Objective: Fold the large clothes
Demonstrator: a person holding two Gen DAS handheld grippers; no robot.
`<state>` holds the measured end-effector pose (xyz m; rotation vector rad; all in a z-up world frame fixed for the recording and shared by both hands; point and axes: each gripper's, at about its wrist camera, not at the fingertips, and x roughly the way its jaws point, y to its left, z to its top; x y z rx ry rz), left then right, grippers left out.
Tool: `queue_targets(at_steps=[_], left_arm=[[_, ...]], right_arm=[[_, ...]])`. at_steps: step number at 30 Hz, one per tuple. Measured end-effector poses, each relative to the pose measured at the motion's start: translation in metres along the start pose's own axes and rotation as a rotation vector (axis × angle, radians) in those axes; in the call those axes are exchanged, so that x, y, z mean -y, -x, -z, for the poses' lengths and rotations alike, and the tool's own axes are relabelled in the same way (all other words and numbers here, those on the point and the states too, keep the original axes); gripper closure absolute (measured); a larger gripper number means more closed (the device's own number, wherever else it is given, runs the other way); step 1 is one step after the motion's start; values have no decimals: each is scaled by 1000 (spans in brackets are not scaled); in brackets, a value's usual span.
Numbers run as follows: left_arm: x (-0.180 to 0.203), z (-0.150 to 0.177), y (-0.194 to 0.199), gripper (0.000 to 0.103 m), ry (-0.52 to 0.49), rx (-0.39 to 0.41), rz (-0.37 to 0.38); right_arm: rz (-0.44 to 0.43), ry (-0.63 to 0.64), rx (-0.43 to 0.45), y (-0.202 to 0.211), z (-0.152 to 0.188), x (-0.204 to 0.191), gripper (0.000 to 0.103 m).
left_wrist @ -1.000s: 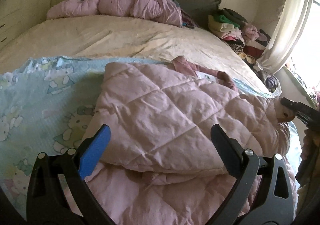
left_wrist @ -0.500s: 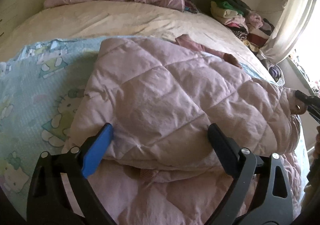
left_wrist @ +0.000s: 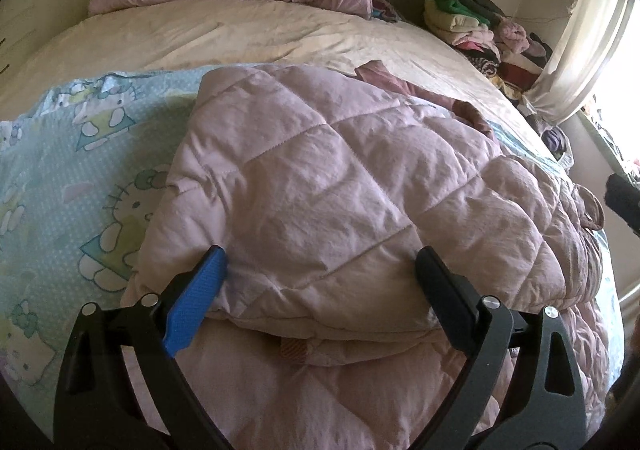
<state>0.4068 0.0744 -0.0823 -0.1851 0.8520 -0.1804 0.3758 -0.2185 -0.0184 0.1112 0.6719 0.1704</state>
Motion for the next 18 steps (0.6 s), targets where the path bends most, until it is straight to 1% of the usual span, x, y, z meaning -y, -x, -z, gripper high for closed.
queue_targets(at_steps=[5,7,9,11,14,18], left_arm=[[-1,1,0,15,0,0,0],[0,1,0,15,0,0,0],[0,1,-1,15,0,2,0],[0,1,-1,15,-6,-3,-5],[1,2,-3,15,-13,-5,-15],[1,2,-4,15,-12,-4,-16]], right_arm=[[-37,65,-73,-28,10,-31,31],[-26,73,-110,-40,15,-35,29],[-6,80,-191,-62,23,-32,27],[2,83,-242,-79,30,-28,26],[19,103,-265,-89,35,-29,25],[44,106,-257,-94,41,-29,25]])
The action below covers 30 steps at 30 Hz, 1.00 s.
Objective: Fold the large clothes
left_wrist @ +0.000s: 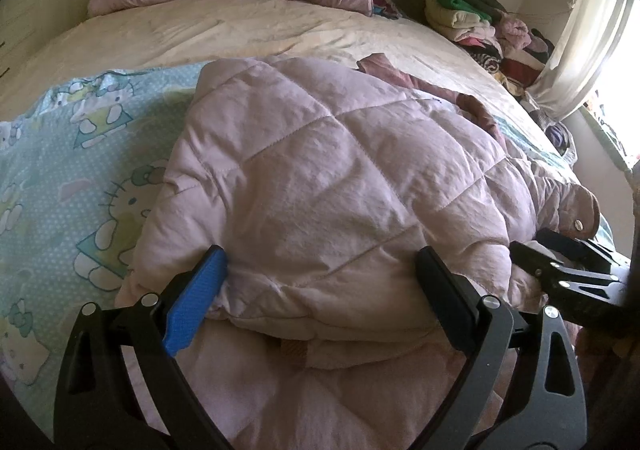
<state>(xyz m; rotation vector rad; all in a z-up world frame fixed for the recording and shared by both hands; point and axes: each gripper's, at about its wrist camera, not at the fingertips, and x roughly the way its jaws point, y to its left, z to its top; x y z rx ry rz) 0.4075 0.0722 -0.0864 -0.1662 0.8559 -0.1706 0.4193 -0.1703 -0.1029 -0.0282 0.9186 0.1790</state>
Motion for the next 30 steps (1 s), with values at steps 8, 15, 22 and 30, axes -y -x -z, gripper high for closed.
queue_targets(at_steps=[8,15,22,30], left_arm=[[3,1,4,15,-2,10,-8],[4,-3,15,15,-9,8,7],[16,-7,30,9,-41,27,-22],[28,-5,59,9,-32,61,-17]], right_arm=[[0,-55,20,2,1,1,25],[-79,-105,70,38,14,9,16],[-107,-147,127,76,34,9,6],[-110,-186,191,120,50,17,6]])
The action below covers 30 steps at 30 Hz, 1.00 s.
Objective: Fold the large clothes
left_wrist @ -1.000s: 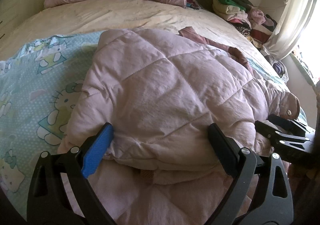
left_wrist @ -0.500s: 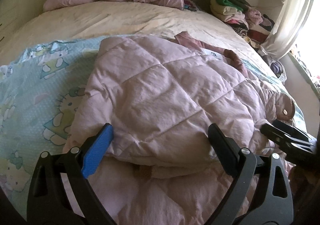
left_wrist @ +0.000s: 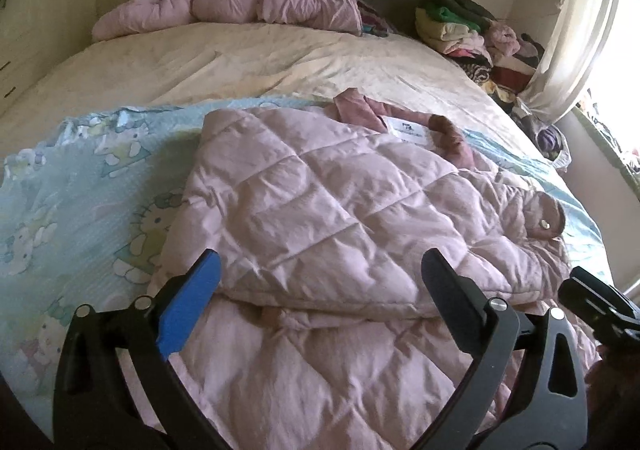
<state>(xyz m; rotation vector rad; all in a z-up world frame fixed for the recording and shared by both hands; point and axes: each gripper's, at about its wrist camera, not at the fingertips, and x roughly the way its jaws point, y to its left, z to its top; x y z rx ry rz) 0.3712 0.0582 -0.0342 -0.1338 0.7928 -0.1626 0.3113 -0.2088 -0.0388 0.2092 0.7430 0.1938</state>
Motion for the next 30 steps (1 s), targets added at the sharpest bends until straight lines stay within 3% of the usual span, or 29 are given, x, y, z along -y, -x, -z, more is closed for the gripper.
queue_targets(at_steps=[13,30], left_arm=[[12,31,77,9,-16,64,-53],[30,73,158,9,-33,134,-25]], right_arm=[[-17,-66,86,71,10,15,6],[-59,-80,169,148,33,12,6]])
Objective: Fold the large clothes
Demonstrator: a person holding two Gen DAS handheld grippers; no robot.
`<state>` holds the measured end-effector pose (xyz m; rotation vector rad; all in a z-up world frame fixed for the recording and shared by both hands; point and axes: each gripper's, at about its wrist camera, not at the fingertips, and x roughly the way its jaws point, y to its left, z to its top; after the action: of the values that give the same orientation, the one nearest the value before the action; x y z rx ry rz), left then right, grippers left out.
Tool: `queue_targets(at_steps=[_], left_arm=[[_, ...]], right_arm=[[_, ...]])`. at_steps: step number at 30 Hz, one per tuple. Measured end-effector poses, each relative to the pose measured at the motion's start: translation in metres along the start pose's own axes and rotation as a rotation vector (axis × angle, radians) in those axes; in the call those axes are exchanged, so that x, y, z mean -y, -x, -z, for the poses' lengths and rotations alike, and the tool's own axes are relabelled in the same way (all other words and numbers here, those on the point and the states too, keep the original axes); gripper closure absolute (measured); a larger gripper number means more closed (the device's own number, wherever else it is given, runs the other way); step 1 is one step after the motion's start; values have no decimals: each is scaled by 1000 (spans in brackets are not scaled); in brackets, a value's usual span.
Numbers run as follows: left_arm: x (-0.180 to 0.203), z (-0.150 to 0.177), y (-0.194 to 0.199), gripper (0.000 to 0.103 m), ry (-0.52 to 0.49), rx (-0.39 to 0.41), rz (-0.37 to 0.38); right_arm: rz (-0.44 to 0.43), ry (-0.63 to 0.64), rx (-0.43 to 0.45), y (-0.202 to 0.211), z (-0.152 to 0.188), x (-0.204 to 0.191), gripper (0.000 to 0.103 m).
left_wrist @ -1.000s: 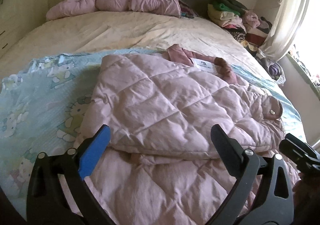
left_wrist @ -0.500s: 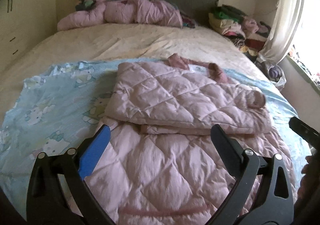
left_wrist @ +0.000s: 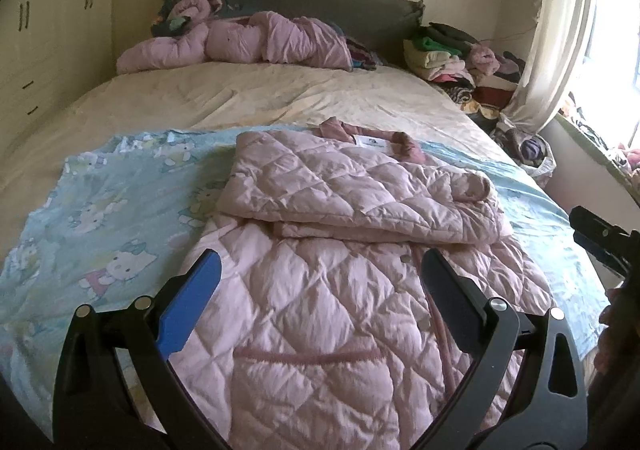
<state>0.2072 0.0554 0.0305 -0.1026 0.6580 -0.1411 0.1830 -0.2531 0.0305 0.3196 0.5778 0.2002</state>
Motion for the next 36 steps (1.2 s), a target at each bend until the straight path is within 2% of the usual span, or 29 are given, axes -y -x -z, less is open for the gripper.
queue_targets(at_steps=[20,36], left_arm=[[1,25,63,9,-35,30,-31],[-3,44,91,9,-26,26,-52]], right_arm=[[-35,34,80,69,10,-13,5],[-37,41,62,99,31,3,5]])
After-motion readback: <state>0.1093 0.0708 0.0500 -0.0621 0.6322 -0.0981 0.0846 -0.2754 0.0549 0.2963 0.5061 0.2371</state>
